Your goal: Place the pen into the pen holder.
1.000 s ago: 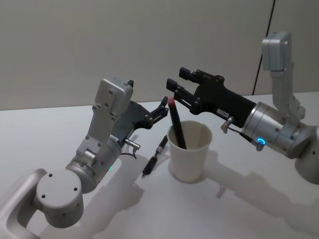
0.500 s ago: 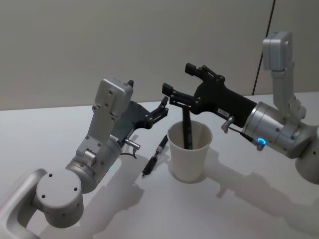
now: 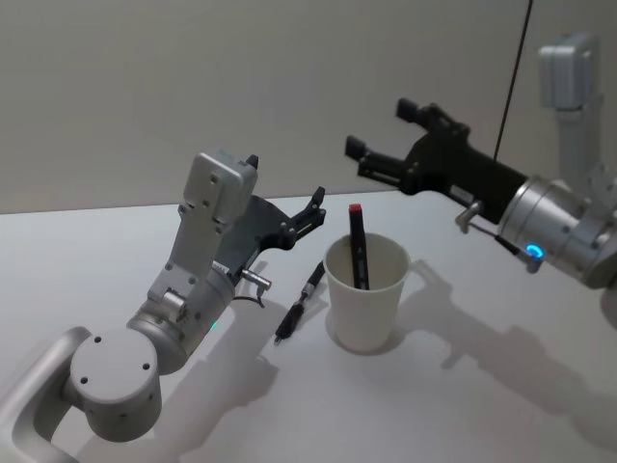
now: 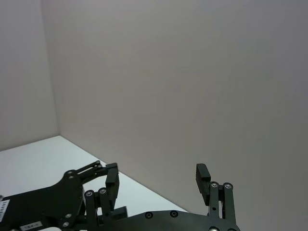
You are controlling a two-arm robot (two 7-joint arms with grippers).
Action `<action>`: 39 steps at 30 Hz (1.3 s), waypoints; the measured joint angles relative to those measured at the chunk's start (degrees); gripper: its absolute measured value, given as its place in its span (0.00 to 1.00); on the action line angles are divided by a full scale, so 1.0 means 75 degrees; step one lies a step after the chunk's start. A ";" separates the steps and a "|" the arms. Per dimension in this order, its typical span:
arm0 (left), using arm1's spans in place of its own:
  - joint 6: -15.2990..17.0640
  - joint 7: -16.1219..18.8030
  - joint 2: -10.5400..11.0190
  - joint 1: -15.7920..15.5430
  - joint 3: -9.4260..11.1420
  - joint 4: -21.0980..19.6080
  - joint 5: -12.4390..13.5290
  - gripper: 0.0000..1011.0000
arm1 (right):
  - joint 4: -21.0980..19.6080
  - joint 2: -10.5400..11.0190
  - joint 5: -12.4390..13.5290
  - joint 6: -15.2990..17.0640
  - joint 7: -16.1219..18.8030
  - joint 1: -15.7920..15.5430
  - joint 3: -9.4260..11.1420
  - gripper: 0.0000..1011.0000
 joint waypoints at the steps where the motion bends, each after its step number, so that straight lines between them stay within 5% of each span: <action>1: 0.0000 0.0000 0.0000 0.0000 0.0000 0.0000 0.0000 0.99 | -0.0022 0.0019 0.0007 0.0026 -0.0047 -0.0003 0.0019 0.99; 23: 0.0012 -0.0015 0.0013 0.0014 -0.0010 -0.0001 -0.0019 0.99 | -0.0761 0.0783 0.0356 0.0888 -0.2044 -0.0333 0.0763 0.99; 39: 0.0553 -0.0240 0.0410 0.0361 -0.0210 -0.0293 -0.0701 0.99 | -0.1071 0.1285 0.0628 0.1503 -0.3633 -0.0518 0.1394 0.99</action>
